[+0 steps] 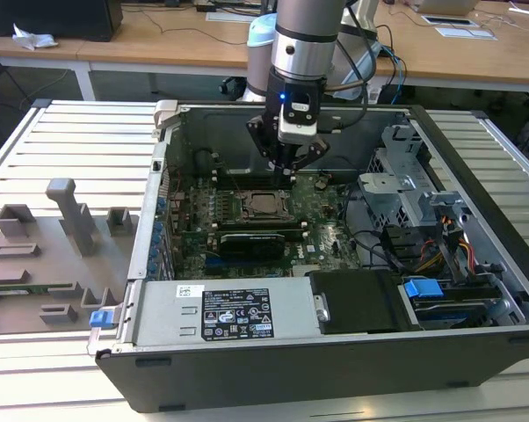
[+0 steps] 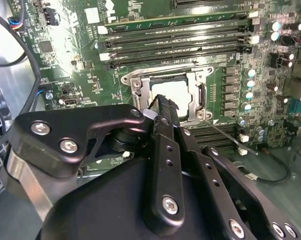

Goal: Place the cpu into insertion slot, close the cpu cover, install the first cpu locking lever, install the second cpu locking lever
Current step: 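Install the first cpu locking lever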

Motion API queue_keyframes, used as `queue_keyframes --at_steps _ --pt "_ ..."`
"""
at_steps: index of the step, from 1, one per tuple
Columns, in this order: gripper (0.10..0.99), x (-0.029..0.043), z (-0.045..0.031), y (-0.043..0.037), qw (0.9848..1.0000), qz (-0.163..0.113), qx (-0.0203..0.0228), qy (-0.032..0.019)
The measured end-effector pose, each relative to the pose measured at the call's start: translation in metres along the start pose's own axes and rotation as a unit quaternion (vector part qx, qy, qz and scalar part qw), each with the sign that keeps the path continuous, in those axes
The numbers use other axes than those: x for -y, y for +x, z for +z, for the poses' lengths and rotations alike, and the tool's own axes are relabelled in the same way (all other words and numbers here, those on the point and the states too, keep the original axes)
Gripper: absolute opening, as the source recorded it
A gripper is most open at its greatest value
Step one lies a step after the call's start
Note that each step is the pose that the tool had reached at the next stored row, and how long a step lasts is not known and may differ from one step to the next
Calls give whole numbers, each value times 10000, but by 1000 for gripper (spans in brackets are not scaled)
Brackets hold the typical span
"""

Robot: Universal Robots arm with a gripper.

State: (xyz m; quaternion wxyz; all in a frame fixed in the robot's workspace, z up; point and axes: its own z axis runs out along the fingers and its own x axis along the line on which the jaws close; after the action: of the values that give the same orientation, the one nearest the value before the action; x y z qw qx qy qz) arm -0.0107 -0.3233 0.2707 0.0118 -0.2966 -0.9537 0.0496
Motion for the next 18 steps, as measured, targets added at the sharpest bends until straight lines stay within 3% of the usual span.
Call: queue_keyframes --at_steps 7,11,13,18 --pt "106 0 0 0 9990 -445 45 -3" --pt "106 0 0 0 9970 -764 78 -5" --pt "106 0 0 0 9951 -988 101 -7" --pt "106 0 0 0 9918 -1274 130 -9"
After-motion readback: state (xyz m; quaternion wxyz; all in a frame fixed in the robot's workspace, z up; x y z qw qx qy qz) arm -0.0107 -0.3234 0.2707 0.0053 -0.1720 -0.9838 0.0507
